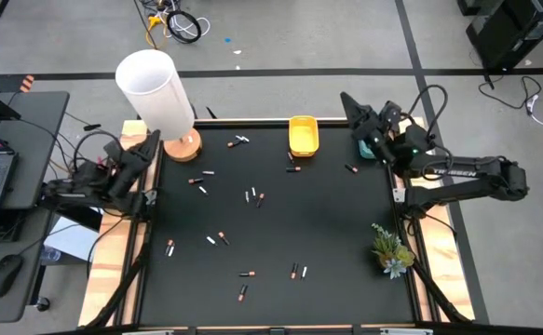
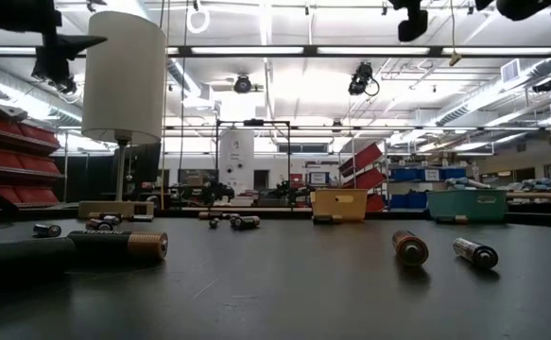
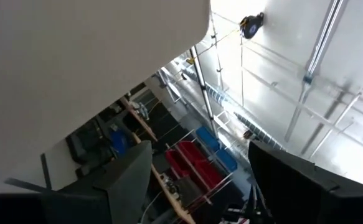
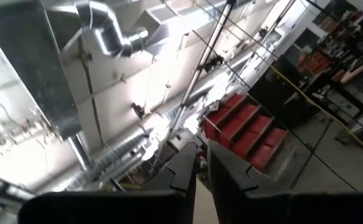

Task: Sort batteries
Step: Put the black battery into the yellow bin

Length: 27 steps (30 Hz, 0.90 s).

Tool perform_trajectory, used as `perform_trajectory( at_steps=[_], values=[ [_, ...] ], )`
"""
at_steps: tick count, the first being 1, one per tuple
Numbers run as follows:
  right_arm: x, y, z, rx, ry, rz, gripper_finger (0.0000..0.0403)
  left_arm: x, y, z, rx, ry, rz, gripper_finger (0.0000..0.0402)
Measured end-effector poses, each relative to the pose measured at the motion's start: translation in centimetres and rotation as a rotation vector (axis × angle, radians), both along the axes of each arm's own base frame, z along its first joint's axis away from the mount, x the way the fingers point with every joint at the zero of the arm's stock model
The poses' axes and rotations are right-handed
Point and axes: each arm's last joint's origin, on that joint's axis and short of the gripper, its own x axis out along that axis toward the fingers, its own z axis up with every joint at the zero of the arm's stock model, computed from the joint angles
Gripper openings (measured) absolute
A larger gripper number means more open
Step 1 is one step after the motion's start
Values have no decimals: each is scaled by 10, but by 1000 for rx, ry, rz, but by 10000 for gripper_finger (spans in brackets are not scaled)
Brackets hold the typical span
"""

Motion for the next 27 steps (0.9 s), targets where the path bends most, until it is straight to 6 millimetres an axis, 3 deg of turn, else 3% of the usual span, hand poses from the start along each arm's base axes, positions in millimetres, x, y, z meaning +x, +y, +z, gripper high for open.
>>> perform_trajectory(
  at_steps=[9, 15, 21, 27],
  values=[
    [3, -7, -2, -1, 26, -27, 35, -7, 0, 22, 11, 130, -26, 282],
    [22, -12, -3, -98, 262, 180, 33, 7, -2, 29, -6, 374, -93, 282],
    [52, -14, 23, -336, 562, 216, 66, 28, -4, 33, 105, 564, -59, 282],
    [62, -19, 51, -311, 572, 219, 59, 40, -2, 45, 142, 618, 190, 282]
  ],
)
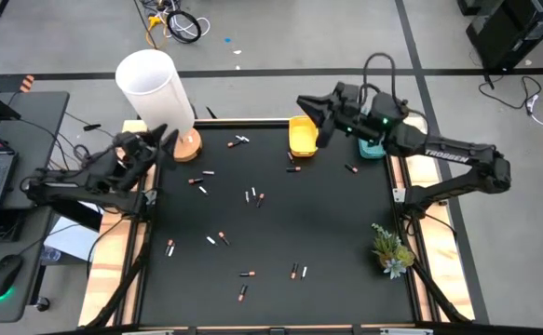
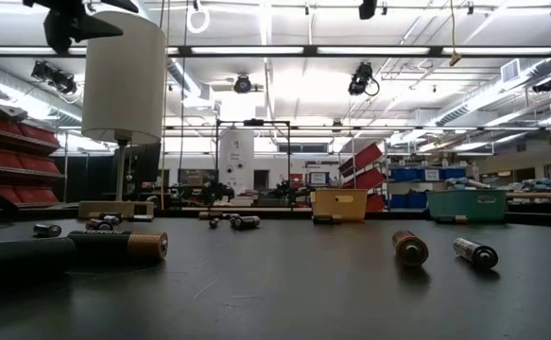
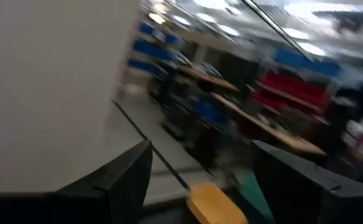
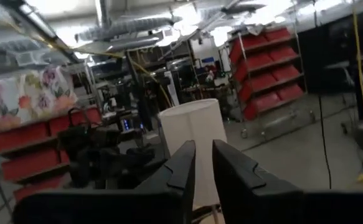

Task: Sort batteries
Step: Put the black battery into the yellow bin

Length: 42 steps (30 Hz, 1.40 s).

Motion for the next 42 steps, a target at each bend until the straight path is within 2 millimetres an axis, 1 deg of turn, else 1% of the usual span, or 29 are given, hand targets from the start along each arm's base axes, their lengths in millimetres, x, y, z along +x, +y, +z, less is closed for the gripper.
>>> perform_trajectory(
  at_steps=[3, 7, 9, 12, 15, 17, 19, 22, 24, 28, 32, 36, 39, 42],
  values=[
    [0, -1, 6, 22, 83, -5, 47, 6, -1, 1, 27, 32, 6, 280],
    [-2, 1, 7, 46, 177, -6, 49, 15, -2, -2, 16, 51, 0, 258],
    [-3, 3, 4, 58, 215, -12, 60, 17, -1, -1, 19, 67, 12, 246],
    [-3, 4, -3, 81, 288, -14, 82, 19, 2, 5, 7, 107, 35, 240],
    [-2, 6, -13, 101, 383, -5, 106, 20, 5, 12, -36, 201, 0, 239],
    [0, 7, -22, 104, 459, 5, 120, 24, 7, 11, -91, 294, -30, 239],
    [1, 9, -29, 109, 521, 15, 132, 29, 8, 5, -167, 399, -73, 239],
    [-1, 10, -34, 122, 582, 5, 142, 37, 7, -10, -328, 534, -169, 238],
    [-4, 10, -35, 114, 606, -21, 143, 43, 5, -21, -419, 612, -263, 236],
    [-10, 13, -29, 46, 609, -27, 138, 61, -4, -43, -502, 773, -475, 217],
    [-12, 14, -31, 26, 644, 4, 135, 82, -7, -57, -511, 872, -639, 203],
    [-14, 15, -35, 12, 699, 39, 135, 111, -8, -64, -479, 841, -790, 201],
    [-18, 16, -36, -10, 730, 48, 135, 130, -9, -75, -426, 869, -837, 201],
    [-26, 18, -32, -28, 735, 49, 134, 148, -9, -79, -387, 812, -857, 201]
  ],
)
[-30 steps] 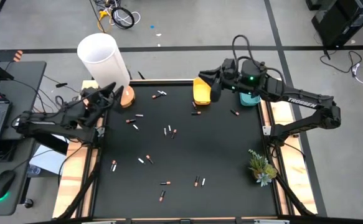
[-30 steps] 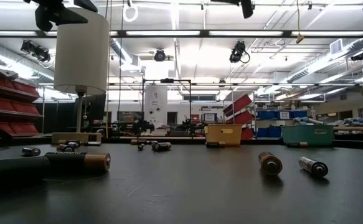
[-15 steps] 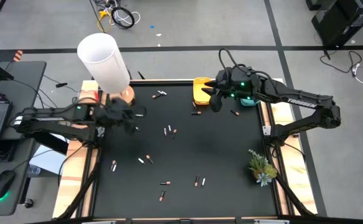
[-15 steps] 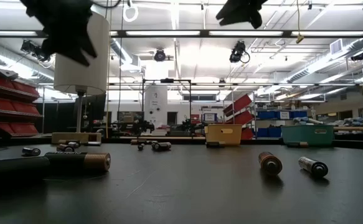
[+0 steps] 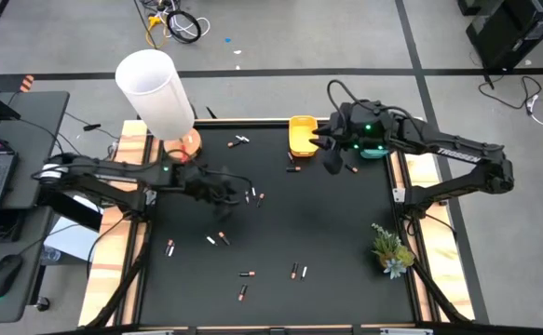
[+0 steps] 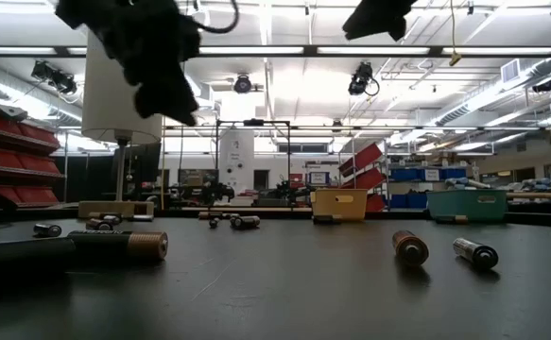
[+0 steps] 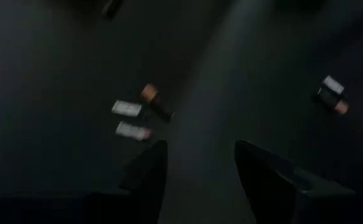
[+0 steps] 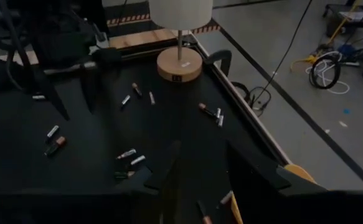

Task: Sort batteries
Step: Put the black battery into the yellow bin

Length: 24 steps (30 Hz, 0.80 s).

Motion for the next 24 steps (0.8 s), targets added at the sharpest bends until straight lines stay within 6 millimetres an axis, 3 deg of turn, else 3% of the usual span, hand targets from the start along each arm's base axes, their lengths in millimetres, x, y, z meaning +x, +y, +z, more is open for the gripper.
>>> perform_trajectory(
  at_steps=[3, 8, 14, 18, 24],
  values=[
    [-9, 2, 2, -21, -5, 8, 134, 16, 1, -4, 0, -68, 27, 199],
    [-22, 6, -11, -29, 17, 17, 133, 37, 3, -30, -37, -26, 127, 190],
    [-22, 13, -29, 6, 55, 59, 133, 64, 4, -49, -39, 22, 226, 179],
    [-21, 16, -29, 3, 46, 72, 133, 84, 6, -51, -19, 29, 244, 177],
    [-20, 14, -27, -8, 24, 69, 133, 101, 6, -81, -1, 131, 252, 176]
  ],
)
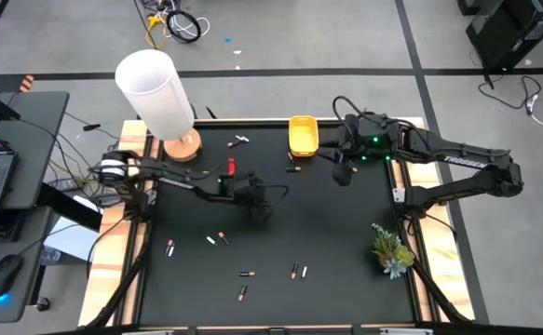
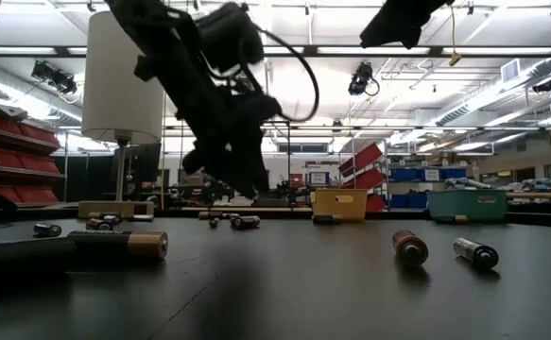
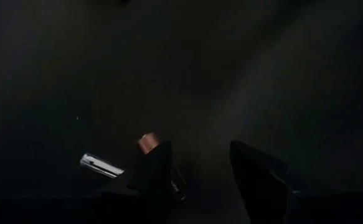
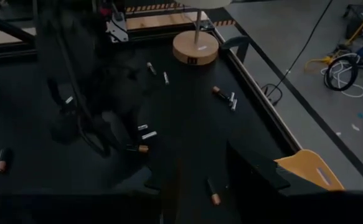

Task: Sort batteries
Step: Put the black battery into the yellow bin

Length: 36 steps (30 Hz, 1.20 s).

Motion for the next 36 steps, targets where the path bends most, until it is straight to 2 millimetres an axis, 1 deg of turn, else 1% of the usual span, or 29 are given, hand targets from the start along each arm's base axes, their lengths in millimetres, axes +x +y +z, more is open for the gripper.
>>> perform_trajectory(
  at_steps=[3, 6, 9, 12, 16, 20, 27, 32, 36],
  values=[
    [0, 0, 0, 2, -1, -2, 133, 2, 1, -7, 20, 21, 22, 176],
    [-2, 1, 2, 5, -11, -3, 133, 2, 1, -8, 58, 23, 41, 176],
    [-4, 1, 3, 15, -20, -9, 133, -1, 1, -11, 60, 36, 40, 176],
    [-6, 2, 5, 15, -34, -9, 133, -2, 2, -14, 68, 21, 28, 176],
    [-8, 2, 7, 15, -40, -8, 133, -7, 2, -22, 70, 48, 28, 176],
    [-8, 2, 7, 15, -47, -9, 133, -8, 2, -25, 82, 46, 4, 176],
    [-8, 2, 7, 16, -47, -8, 133, -8, 1, -36, 91, 65, -31, 175],
    [-8, 3, 8, 20, -51, -6, 133, -6, 2, -42, 108, 78, -49, 159],
    [-8, 3, 8, 23, -52, -5, 133, -6, 2, -42, 119, 91, -52, 130]
  ],
)
